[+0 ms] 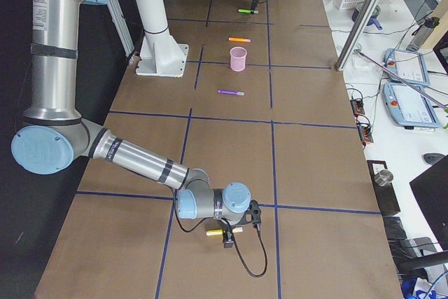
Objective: Collect pens into pen holder
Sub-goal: 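Close the left gripper on the green marker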
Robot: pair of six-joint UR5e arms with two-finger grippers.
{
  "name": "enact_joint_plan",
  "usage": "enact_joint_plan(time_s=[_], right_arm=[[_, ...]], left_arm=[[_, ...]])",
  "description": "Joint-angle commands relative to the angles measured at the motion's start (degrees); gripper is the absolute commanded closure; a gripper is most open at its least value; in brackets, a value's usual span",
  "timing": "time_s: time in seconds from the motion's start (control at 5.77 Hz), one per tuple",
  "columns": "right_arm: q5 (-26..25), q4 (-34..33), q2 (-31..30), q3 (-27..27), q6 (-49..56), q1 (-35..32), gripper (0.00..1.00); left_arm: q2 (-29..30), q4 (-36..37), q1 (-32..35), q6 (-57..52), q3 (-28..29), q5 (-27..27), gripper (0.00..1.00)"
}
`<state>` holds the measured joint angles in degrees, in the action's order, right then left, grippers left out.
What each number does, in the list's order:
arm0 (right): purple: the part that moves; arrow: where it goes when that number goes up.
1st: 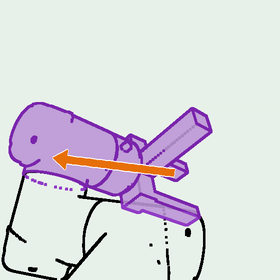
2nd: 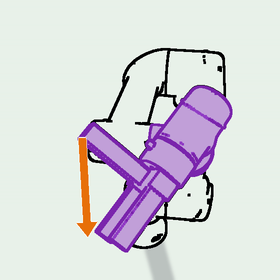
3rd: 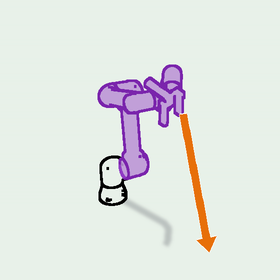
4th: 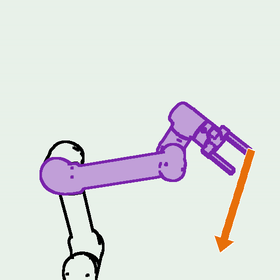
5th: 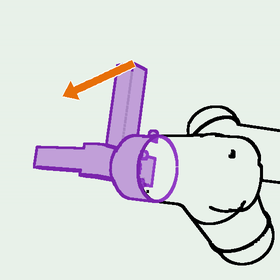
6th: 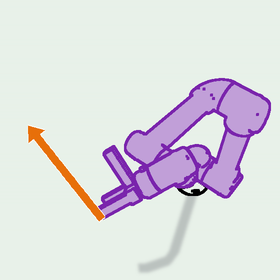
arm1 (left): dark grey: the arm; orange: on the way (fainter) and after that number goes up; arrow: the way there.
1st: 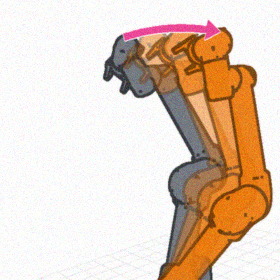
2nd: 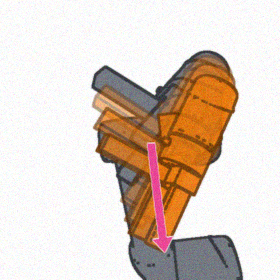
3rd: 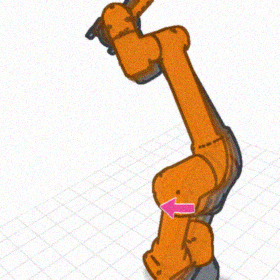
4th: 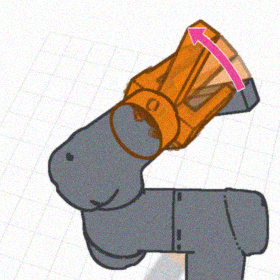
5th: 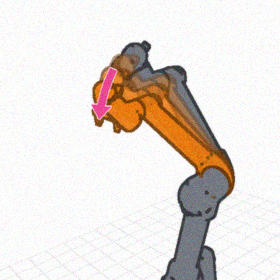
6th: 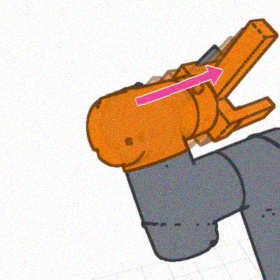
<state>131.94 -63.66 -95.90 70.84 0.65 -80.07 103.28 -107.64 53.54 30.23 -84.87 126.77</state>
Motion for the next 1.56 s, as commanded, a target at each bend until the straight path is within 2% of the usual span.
enact_joint_plan(time_s=[0.0, 0.35, 0.52, 0.87, 1.04, 1.39], right_arm=[[-0.02, 0.29, 0.01, 0.00, -0.48, 0.18, 0.00], [-0.11, 0.38, 0.01, -0.26, -0.48, 0.26, 0.00], [-0.11, 0.38, 0.01, -0.26, -0.48, 0.26, 0.00], [-0.02, 0.38, 0.01, -0.26, -0.48, 0.26, 0.00], [-0.11, 0.38, 0.01, -0.26, -0.48, 0.26, 0.00], [-0.11, 0.38, 0.01, -0.26, -0.48, 0.35, 0.00]], left_arm=[[-0.09, -1.43, -0.10, 2.20, -0.31, -0.21, 0.00], [-0.27, -1.26, -0.71, 2.29, -0.30, -0.38, 0.00], [-0.44, -1.26, -0.72, 2.29, -0.30, -0.38, 0.03], [-0.45, -1.26, -0.80, 2.20, -0.39, -0.38, 0.31], [-0.45, -1.26, -0.80, 2.20, -0.48, -0.38, 0.48], [-0.53, -1.26, -0.80, 2.29, -0.83, -0.38, 0.58]])
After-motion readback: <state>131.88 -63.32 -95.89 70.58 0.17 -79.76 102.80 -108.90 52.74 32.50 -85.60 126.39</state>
